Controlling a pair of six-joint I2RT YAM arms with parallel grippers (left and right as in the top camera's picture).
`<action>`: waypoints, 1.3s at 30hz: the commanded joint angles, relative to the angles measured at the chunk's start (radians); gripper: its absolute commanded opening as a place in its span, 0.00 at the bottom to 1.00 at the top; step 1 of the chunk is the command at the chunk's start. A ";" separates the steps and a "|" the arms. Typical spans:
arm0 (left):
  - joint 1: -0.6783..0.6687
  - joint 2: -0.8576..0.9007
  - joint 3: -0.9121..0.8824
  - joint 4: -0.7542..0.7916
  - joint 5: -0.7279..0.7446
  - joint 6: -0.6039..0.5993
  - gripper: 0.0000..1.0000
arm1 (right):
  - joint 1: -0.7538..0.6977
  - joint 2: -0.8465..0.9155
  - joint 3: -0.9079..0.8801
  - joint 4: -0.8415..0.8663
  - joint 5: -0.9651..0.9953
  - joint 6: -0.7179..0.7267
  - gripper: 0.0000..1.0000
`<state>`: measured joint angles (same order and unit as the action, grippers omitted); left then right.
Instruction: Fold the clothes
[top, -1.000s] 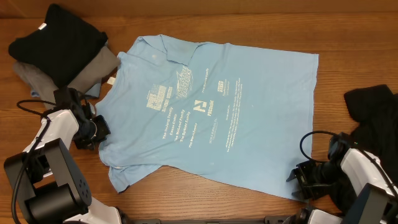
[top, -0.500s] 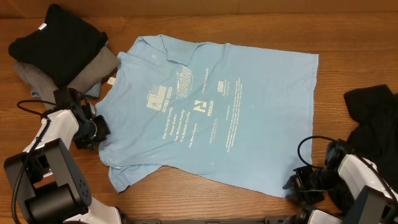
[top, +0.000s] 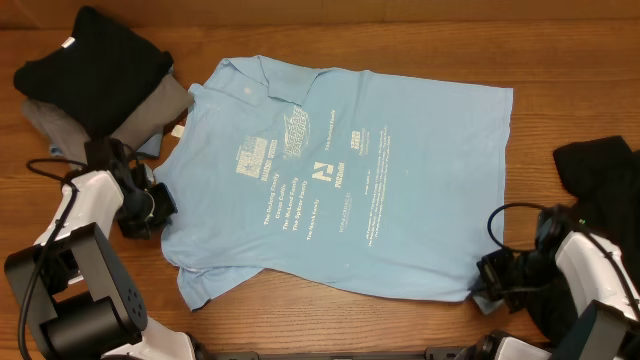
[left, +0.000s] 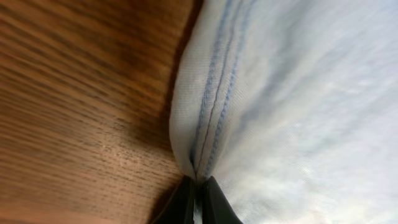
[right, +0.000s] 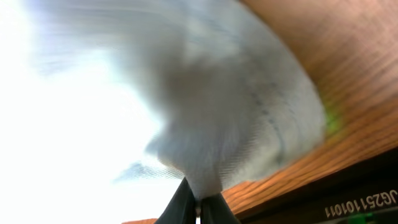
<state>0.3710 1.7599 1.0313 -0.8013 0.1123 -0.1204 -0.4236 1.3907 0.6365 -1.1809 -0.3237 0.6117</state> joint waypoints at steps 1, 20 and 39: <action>0.002 -0.006 0.106 -0.051 0.038 0.017 0.04 | 0.008 0.001 0.098 -0.042 -0.068 -0.126 0.04; 0.001 -0.006 0.247 -0.126 0.147 0.031 0.04 | 0.027 0.001 0.283 0.015 -0.269 -0.204 0.04; -0.001 -0.006 0.247 -0.091 0.046 0.027 0.04 | 0.027 0.018 0.283 0.254 -0.284 -0.053 0.04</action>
<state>0.3710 1.7599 1.2568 -0.8948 0.2150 -0.1043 -0.4030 1.4029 0.8959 -0.9367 -0.5987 0.5209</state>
